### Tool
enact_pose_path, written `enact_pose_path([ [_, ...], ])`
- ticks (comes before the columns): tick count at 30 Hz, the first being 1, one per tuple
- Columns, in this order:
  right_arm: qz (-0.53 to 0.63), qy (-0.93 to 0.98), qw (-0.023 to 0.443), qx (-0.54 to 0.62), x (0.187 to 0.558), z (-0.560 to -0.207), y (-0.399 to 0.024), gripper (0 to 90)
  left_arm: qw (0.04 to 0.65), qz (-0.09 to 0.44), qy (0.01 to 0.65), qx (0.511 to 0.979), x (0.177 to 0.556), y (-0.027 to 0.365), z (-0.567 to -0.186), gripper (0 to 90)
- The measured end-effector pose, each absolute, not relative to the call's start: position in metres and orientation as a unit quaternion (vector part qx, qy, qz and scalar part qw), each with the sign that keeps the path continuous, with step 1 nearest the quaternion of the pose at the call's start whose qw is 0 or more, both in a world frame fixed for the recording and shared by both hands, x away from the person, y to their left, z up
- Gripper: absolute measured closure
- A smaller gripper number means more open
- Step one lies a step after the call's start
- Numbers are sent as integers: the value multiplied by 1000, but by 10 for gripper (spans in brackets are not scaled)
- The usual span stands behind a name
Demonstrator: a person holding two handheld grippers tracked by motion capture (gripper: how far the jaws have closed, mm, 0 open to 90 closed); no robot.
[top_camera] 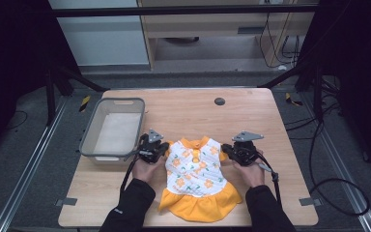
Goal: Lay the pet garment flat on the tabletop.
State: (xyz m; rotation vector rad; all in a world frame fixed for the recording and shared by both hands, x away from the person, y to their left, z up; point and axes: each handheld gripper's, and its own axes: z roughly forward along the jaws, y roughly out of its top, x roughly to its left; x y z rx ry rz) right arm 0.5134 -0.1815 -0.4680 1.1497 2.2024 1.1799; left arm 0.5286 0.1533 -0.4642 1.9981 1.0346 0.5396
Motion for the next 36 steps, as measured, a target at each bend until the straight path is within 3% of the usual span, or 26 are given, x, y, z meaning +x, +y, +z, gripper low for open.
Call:
enact_pose_path([
  [3,462,767,224,386,512,-443,-177,846,438,257,398,764,524,159,-430,872],
  [7,470,748,269,384,523,-426,-169,831,438,288,402,751,538,156,-411,853],
  [8,466,745,282,386,527,-425,-166,813,438,288,402,751,538,156,-411,820],
  [10,461,742,289,391,531,-425,-164,782,429,301,418,742,548,154,-411,654],
  [11,446,741,305,398,538,-427,-161,707,430,278,436,740,556,157,-412,592],
  [15,447,744,295,400,535,-429,-160,636,439,256,440,740,553,161,-413,492],
  [21,456,754,277,383,512,-420,-168,582,443,248,416,755,522,173,-405,439],
  [27,470,750,265,383,486,-412,-182,598,446,239,387,771,491,179,-403,460],
  [36,481,762,216,376,443,-420,-191,761,434,204,354,803,442,178,-420,685],
])
